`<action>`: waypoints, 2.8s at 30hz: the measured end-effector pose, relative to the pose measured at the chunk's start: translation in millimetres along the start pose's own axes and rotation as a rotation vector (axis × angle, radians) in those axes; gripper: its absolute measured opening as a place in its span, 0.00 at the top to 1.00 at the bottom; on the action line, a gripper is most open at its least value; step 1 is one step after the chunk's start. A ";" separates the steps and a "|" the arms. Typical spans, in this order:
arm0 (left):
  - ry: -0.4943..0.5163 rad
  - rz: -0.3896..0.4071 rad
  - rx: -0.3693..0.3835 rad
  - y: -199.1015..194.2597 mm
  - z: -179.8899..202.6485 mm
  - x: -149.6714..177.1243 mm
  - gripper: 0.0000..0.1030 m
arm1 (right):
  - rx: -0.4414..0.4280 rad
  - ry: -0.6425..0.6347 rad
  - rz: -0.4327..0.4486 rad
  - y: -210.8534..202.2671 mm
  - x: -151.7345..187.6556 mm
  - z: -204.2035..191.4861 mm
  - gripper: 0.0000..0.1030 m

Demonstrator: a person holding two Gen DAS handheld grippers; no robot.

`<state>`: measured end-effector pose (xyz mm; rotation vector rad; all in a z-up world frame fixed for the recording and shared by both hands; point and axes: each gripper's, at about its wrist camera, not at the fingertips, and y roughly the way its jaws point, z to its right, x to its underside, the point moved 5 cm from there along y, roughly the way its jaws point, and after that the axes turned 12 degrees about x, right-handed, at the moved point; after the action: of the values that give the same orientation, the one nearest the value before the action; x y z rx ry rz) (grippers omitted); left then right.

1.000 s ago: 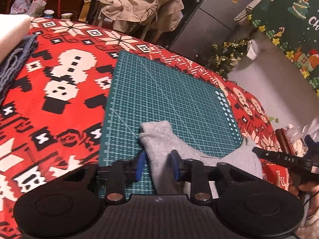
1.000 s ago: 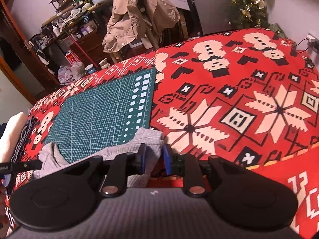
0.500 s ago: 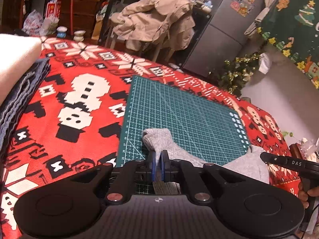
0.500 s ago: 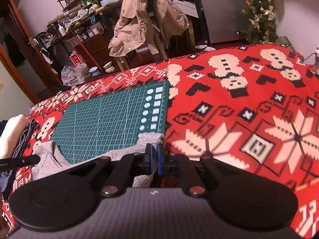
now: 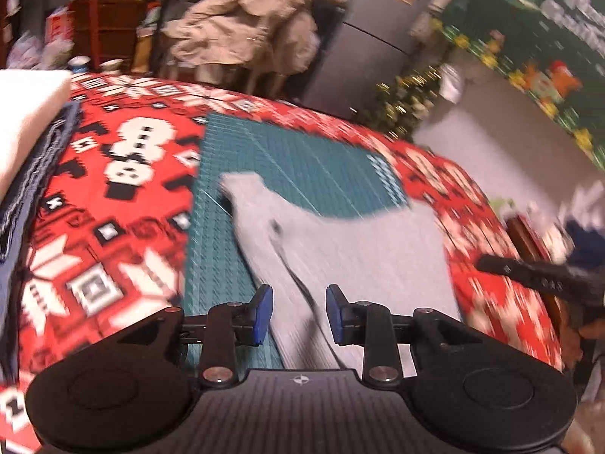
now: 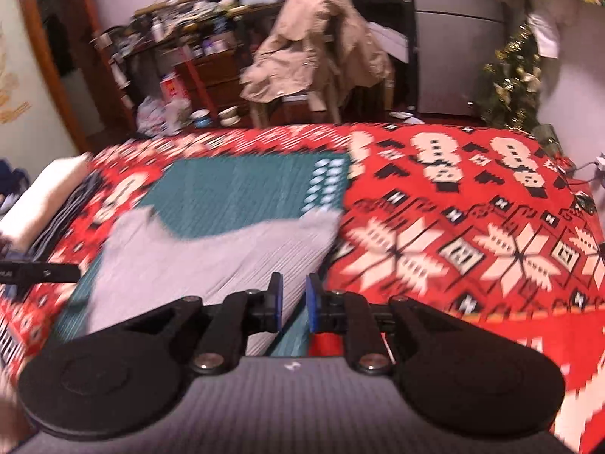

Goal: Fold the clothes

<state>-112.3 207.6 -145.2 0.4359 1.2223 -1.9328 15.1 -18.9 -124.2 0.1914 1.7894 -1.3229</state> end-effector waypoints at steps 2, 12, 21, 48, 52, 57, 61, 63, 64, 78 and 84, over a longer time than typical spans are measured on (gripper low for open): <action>0.067 -0.019 0.005 -4.3 17.3 13.0 0.71 | -0.022 -0.013 -0.012 -14.8 13.9 -12.3 0.85; 0.531 -0.059 -0.119 13.0 77.8 61.3 0.68 | -0.022 -0.043 -0.069 -49.7 75.4 -52.5 0.85; 0.608 -0.078 -0.210 31.9 71.5 66.3 0.95 | -0.024 -0.137 -0.035 -51.3 76.3 -72.8 0.85; 0.720 -0.147 -0.209 25.8 65.8 81.5 0.93 | -0.164 -0.220 0.003 -33.3 55.5 -118.6 0.94; 0.648 -0.141 -0.175 20.8 60.4 78.5 0.93 | -0.192 -0.126 -0.042 -14.2 54.4 -118.4 0.99; 0.490 -0.108 -0.089 6.6 50.9 68.8 0.94 | -0.216 -0.059 -0.100 -7.3 69.2 -112.1 0.99; 0.317 -0.028 0.039 -9.4 48.4 51.2 0.95 | -0.219 -0.043 -0.093 -19.4 71.2 -109.1 0.98; 0.228 0.015 0.112 -12.5 49.1 39.0 0.95 | -0.200 -0.018 -0.072 -28.8 70.4 -103.2 0.97; 0.203 0.021 0.135 -8.3 50.4 34.8 0.95 | -0.189 -0.004 -0.062 -33.2 70.1 -100.0 0.97; 0.165 -0.094 0.157 68.4 64.0 40.8 0.96 | -0.101 0.105 -0.155 -27.3 95.2 -67.8 0.98; 0.171 -0.089 0.177 57.0 67.5 42.5 0.96 | -0.094 0.130 -0.097 -49.6 86.6 -53.9 0.97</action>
<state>-87.1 117.5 -174.6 0.6602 1.1984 -2.1255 -95.5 -25.6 -148.7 0.1433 1.9884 -1.3155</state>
